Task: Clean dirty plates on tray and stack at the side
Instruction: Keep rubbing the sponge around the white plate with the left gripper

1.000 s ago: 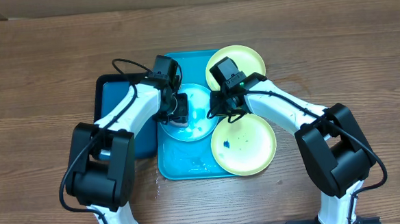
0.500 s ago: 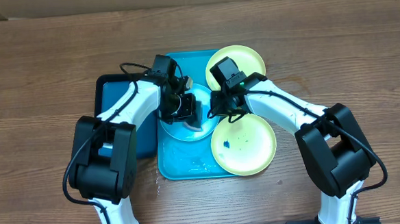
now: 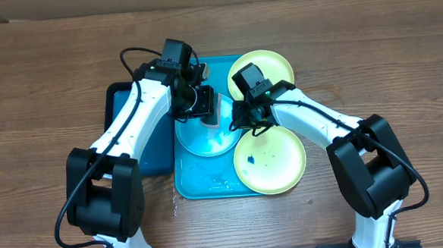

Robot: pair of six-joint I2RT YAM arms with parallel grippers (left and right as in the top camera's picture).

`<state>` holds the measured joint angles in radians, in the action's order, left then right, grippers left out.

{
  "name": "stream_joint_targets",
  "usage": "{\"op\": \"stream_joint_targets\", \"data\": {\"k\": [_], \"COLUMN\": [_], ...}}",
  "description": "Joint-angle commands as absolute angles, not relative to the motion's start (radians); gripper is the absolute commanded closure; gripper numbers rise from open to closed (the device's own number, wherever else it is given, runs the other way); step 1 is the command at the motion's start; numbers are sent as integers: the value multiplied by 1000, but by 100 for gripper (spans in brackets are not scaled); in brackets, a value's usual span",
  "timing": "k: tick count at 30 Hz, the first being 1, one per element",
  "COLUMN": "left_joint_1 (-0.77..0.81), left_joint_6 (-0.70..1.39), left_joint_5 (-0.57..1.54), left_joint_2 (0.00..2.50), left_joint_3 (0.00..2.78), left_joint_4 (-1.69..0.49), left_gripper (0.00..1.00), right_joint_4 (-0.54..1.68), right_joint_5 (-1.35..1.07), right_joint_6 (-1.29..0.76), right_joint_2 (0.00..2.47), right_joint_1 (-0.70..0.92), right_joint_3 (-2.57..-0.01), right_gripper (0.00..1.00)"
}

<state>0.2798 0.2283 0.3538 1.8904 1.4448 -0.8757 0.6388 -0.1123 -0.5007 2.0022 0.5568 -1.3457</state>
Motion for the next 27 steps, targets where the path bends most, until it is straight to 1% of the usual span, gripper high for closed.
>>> {"op": "stream_joint_targets", "data": {"k": [1,11,18,21,27], "left_joint_1": [276,285,289,290,315], "left_joint_6": [205,226,324,330,329], "left_joint_5": [276,202,160,221,416], "left_joint_2": [1877,1880,1896,1907,1959], "left_joint_3": [1437,1307,1200,1184,1182], "left_joint_4": [-879,-773,-684,-671,-603], "left_gripper": [96,96,96,96,96], "right_joint_4": [630,630,630,629,630], "right_joint_5": [-125,-125,-125,-125,-125], "right_joint_6": [-501,-501,-501,-501,-501], "right_joint_2": [2003,2003,2003,2003,2003], "right_joint_1": [560,560,560,560,560], "right_joint_3": [-1357,-1357,-1357,-1357,-1357], "right_gripper": [96,96,96,96,96]}}
